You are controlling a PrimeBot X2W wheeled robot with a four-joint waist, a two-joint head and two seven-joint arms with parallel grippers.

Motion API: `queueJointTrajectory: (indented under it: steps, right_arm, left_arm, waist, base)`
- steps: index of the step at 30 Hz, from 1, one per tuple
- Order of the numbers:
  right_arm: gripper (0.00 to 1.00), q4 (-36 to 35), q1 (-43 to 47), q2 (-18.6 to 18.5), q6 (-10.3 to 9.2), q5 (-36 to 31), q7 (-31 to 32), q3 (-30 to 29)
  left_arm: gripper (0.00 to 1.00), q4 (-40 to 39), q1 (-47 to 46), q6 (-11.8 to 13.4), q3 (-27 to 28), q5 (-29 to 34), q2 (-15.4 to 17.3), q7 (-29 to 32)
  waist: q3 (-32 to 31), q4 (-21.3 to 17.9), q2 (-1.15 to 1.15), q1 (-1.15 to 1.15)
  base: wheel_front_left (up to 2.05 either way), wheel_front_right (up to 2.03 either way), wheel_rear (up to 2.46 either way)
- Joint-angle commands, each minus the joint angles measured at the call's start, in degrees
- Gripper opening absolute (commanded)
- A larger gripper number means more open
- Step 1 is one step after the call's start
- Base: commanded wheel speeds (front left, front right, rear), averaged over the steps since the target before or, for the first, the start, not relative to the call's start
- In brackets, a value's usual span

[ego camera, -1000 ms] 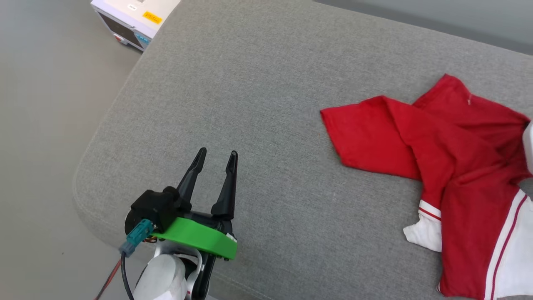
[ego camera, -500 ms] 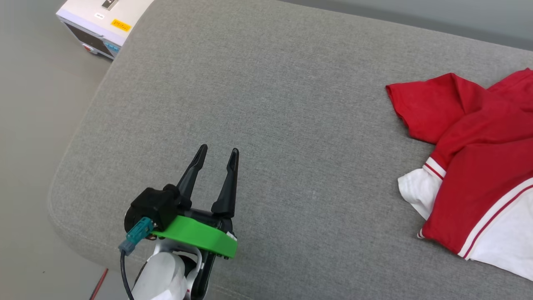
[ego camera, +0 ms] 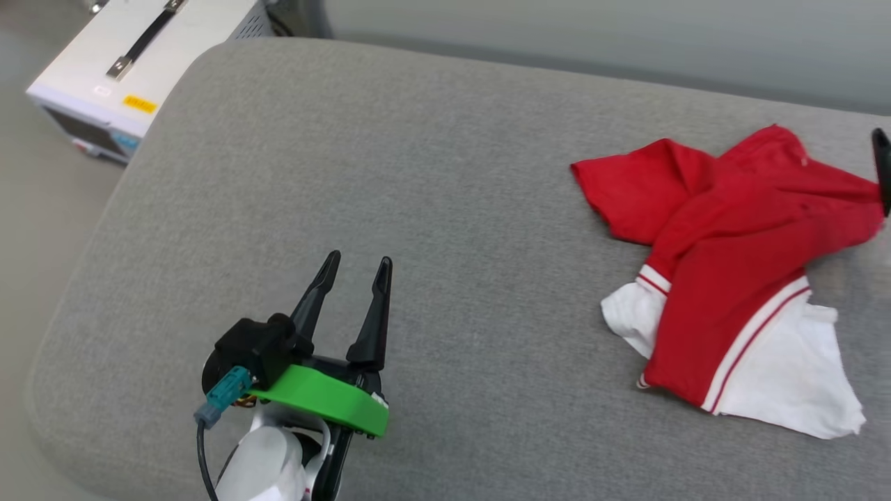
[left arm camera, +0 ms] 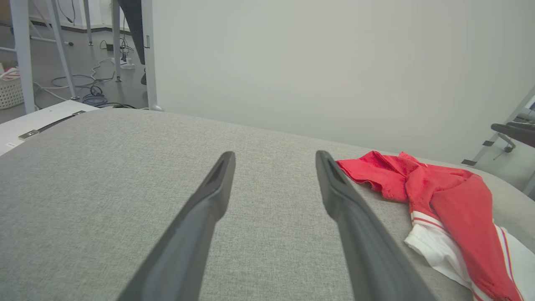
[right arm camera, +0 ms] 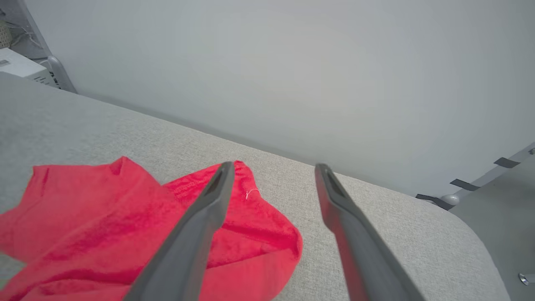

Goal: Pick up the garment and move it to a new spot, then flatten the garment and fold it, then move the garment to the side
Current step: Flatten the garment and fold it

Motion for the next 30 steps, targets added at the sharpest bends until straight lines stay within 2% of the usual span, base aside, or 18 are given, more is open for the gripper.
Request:
queueJointTrajectory:
  steps: [1, 8, 14, 20, 27, 29, 30]
  right_arm:
    - [1.0, -2.15, 2.17, 0.83, -0.06, 0.67, -1.69, -0.38]
    - [1.0, -17.27, 15.48, 7.35, -0.06, 4.26, -6.11, -6.2]
    - [1.0, -30.22, 29.05, 14.51, -0.06, 3.28, -8.55, -11.24]
    - [1.0, -37.57, 38.03, 20.87, -0.06, 1.62, -8.53, -13.87]
    - [1.0, -42.93, 40.62, 23.18, -0.06, -0.01, -6.43, -14.83]
    - [1.0, -44.68, 40.7, 23.33, -0.06, -0.93, -5.27, -14.55]
    - [1.0, -45.76, 40.62, 23.5, -0.06, -1.73, -4.56, -14.22]
  left_arm:
    - [1.0, 0.39, 0.52, -0.21, 0.23, -0.56, 0.18, -0.33]
    - [1.0, 1.57, 2.71, -0.21, 0.57, -1.17, -0.23, -0.33]
    - [1.0, 2.68, 4.35, -0.21, 0.01, -1.08, -0.39, -0.33]
    - [1.0, 4.1, 5.0, -0.21, -1.72, -1.4, -0.37, -0.33]
    - [1.0, 4.83, 2.39, -0.21, -3.89, -1.8, -0.68, -0.3]
    - [1.0, 6.73, -0.7, -0.21, -6.25, -1.88, -0.79, 2.99]
    - [1.0, 9.15, -4.38, -0.2, -8.9, -2.22, -0.93, 10.07]
  waist:
    - [-3.65, -4.13, 0.0, 0.0]
    - [-7.04, -8.21, 0.0, 0.0]
    - [-8.51, -10.14, 0.0, 0.0]
    - [-8.49, -11.87, 0.0, 0.0]
    - [-6.73, -14.24, 0.0, 0.0]
    - [-5.49, -15.59, 0.0, 0.0]
    - [-4.37, -16.83, 0.0, 0.0]
  base:
    - [0.0, 0.0, 0.0]
    - [0.0, 0.0, 0.0]
    - [0.0, 0.0, 0.0]
    - [0.0, 0.0, 0.0]
    - [0.0, 0.0, 0.0]
    - [0.0, 0.0, 0.0]
    - [0.0, 0.0, 0.0]
